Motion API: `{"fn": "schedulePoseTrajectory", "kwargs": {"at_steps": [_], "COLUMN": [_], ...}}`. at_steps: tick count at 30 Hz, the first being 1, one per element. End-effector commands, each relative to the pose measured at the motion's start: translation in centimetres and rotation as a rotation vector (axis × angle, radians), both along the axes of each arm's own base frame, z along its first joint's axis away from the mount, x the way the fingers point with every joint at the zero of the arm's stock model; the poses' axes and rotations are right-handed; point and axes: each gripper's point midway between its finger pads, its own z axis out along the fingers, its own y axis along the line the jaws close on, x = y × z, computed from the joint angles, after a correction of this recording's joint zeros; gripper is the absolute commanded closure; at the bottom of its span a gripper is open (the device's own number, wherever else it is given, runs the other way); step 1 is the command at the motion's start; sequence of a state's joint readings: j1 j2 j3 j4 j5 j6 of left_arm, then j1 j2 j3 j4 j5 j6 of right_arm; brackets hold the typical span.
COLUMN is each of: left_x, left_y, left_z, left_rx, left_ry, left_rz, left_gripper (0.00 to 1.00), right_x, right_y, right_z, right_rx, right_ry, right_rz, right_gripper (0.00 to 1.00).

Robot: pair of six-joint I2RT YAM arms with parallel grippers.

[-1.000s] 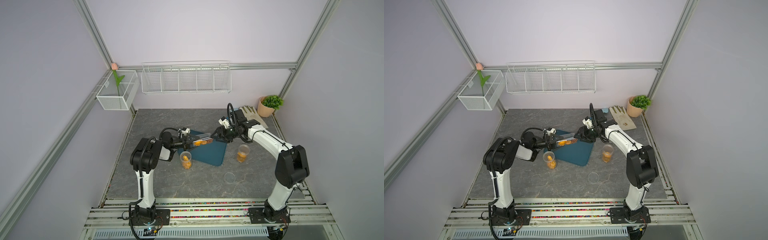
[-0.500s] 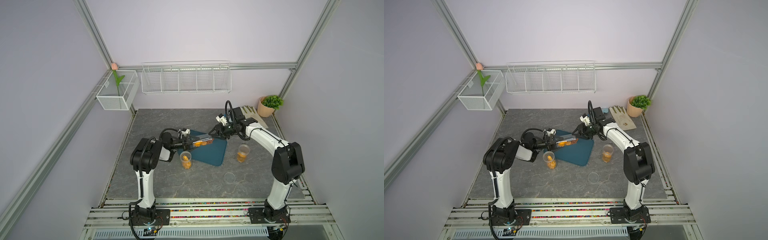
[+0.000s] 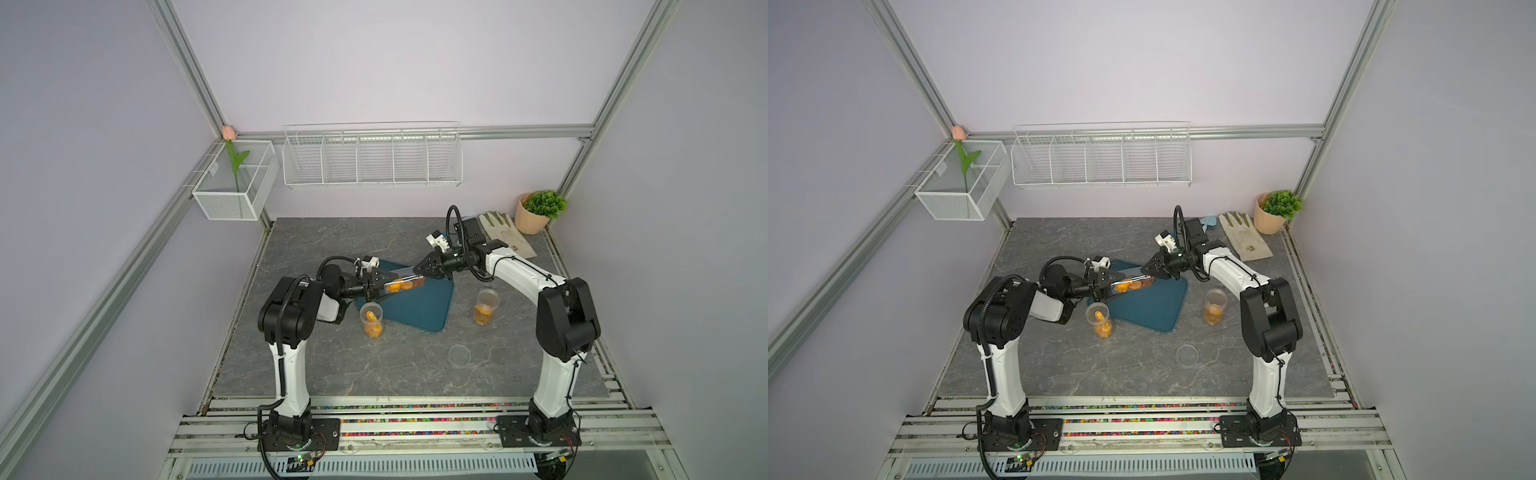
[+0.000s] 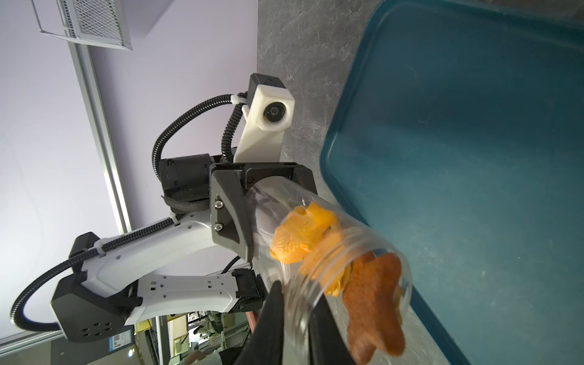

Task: Pour the cookies out of the jar
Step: Pour the cookies in the jar onto the tray.

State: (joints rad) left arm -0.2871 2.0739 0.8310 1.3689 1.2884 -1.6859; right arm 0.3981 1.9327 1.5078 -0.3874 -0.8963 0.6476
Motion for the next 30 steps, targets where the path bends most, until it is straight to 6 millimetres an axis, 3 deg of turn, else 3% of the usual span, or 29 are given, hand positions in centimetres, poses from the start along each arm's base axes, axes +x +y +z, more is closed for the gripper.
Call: {"fn": "schedulePoseTrajectory", "kwargs": {"at_steps": [1, 5, 7, 17, 22, 26, 30], "left_x": [-1.0, -1.1, -1.1, 0.0, 2.4, 4.9, 5.5], "left_y": [0.0, 0.0, -0.1, -0.2, 0.8, -0.3, -2.6], "left_z": [1.0, 1.2, 1.2, 1.3, 1.8, 5.1, 9.7], "left_rx": [-0.011, -0.011, -0.012, -0.021, -0.036, -0.085, -0.134], "left_ry": [-0.022, -0.022, -0.021, -0.022, -0.011, -0.038, -0.084], "left_rz": [-0.032, -0.033, -0.033, 0.015, 0.099, 0.102, 0.031], "left_gripper": [0.52, 0.49, 0.0, 0.01, 0.01, 0.01, 0.01], "right_x": [-0.4, -0.7, -0.8, -0.9, -0.9, -1.0, -1.0], "right_y": [0.4, 0.2, 0.1, -0.9, -1.9, -2.7, -3.2], "right_z": [0.2, -0.1, -0.1, 0.7, 0.2, 0.3, 0.7], "right_rx": [0.042, 0.052, 0.065, 0.072, 0.055, 0.05, 0.045], "right_ry": [0.002, 0.004, 0.003, -0.01, -0.005, 0.0, -0.005], "right_rz": [0.021, 0.024, 0.022, -0.008, -0.037, -0.043, -0.047], "right_gripper": [0.93, 0.93, 0.93, 0.93, 0.93, 0.93, 0.93]}}
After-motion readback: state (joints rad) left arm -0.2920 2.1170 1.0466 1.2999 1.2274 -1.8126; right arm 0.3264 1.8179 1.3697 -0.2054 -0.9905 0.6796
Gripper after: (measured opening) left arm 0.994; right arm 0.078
